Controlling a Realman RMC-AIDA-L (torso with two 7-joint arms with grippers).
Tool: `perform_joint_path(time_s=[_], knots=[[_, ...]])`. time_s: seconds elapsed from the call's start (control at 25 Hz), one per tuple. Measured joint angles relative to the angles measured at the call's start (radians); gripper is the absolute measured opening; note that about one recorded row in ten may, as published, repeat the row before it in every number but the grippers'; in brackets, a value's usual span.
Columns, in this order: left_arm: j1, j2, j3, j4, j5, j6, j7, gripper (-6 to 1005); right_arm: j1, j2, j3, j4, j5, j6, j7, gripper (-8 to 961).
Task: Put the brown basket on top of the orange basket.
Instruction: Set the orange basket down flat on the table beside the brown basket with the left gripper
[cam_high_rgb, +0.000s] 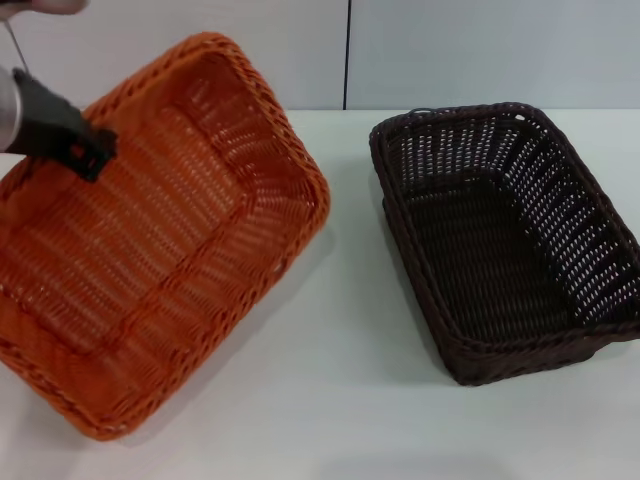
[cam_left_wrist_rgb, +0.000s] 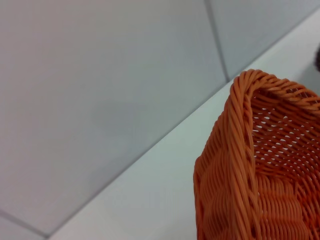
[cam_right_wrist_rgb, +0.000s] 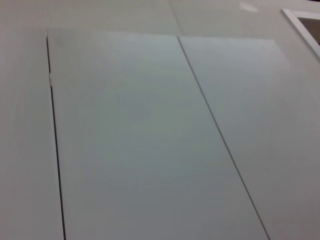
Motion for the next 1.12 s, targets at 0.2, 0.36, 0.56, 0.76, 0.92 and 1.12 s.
perform_joint_path(time_s=[0.2, 0.36, 0.56, 0.76, 0.92, 1.12], knots=[[-0.024, -0.001, -0.003, 0.011, -0.004, -0.026, 0.082, 144, -0.021, 0.0, 0.001, 0.004, 0.0, -0.035, 0.01, 821], [-0.045, -0.001, -0.003, 0.009, -0.106, -0.067, 0.27, 144, -0.024, 0.0, 0.001, 0.01, 0.0, -0.046, 0.01, 821], [-0.066, -0.001, -0.003, 0.005, -0.178, -0.085, 0.342, 143, -0.027, 0.001, 0.001, 0.013, -0.011, -0.047, 0.01, 821], [-0.09, -0.001, 0.003, 0.012, -0.182, -0.104, 0.349, 143, -0.031, -0.003, 0.001, 0.014, -0.013, -0.053, 0.01, 821], [-0.12, -0.002, 0.032, 0.019, -0.182, -0.127, 0.349, 142, -0.036, -0.005, 0.001, 0.014, -0.013, -0.062, 0.01, 821], [-0.141, -0.004, 0.08, 0.043, -0.173, -0.097, 0.359, 150, -0.041, -0.006, 0.001, 0.014, -0.014, -0.068, 0.01, 821]])
